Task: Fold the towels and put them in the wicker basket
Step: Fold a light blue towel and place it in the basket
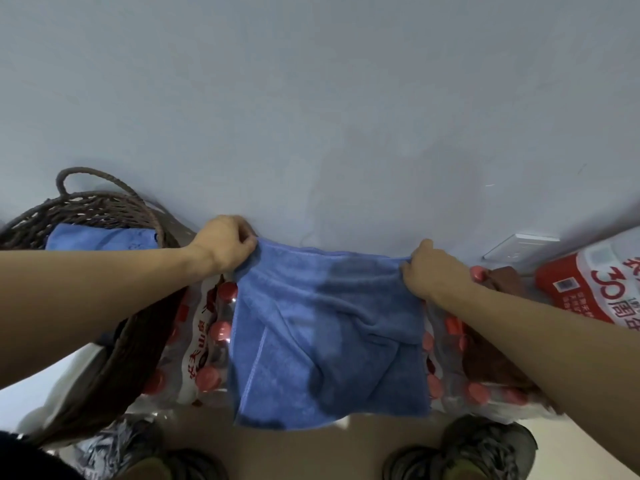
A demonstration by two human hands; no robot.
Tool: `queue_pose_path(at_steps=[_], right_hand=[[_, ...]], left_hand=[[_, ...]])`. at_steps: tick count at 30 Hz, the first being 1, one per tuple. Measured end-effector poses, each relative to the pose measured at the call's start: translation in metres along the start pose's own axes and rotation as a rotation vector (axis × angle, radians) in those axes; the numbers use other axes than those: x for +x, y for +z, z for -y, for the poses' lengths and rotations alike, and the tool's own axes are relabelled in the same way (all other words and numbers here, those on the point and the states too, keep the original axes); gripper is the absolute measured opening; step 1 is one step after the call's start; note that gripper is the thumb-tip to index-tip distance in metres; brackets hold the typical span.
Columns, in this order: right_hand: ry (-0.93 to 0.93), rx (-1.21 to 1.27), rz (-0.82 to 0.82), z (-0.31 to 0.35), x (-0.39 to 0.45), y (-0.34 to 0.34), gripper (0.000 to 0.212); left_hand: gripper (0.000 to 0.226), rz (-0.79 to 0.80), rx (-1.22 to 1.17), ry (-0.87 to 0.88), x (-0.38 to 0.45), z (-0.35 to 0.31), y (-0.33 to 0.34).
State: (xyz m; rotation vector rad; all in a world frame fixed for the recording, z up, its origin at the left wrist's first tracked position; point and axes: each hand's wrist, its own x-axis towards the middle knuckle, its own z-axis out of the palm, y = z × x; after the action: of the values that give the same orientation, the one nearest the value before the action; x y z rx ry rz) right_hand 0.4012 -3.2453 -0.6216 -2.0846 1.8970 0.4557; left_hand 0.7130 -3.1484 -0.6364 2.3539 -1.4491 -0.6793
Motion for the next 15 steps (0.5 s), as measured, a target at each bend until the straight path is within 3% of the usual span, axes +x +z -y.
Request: queue_pose_path(at_steps=[3,5,8,10,12,15], right_hand=[[-0.133,-0.328,-0.052,0.018,-0.014,-0.016,0.036],[-0.290,-0.353,-0.017,0.043,-0.017,-0.028,0.037],[-0.602,-0.156,0.077,0.090,-0.015,-0.038,0.049],[-0.724,0.122,0.250,0.123,-0.016,-0.036,0.055],[-0.746,0.390,0.377,0.144,-0.014,-0.027,0.046],[-0.745,0.594,0.357,0.154,-0.002,-0.011,0.024]], left_hand=[[0.019,0.000,-0.310,-0.081,-0.003,-0.009,0.001],[0.021,0.030,-0.472,-0.113,-0.011,-0.015,0.003],[0.018,0.074,-0.620,-0.146,-0.025,-0.022,0.004],[0.017,0.089,-0.694,-0.147,-0.031,-0.024,0.005],[0.017,0.059,-0.726,-0.155,-0.032,-0.023,0.005],[0.024,-0.053,-0.756,-0.219,-0.028,-0.015,0.002]])
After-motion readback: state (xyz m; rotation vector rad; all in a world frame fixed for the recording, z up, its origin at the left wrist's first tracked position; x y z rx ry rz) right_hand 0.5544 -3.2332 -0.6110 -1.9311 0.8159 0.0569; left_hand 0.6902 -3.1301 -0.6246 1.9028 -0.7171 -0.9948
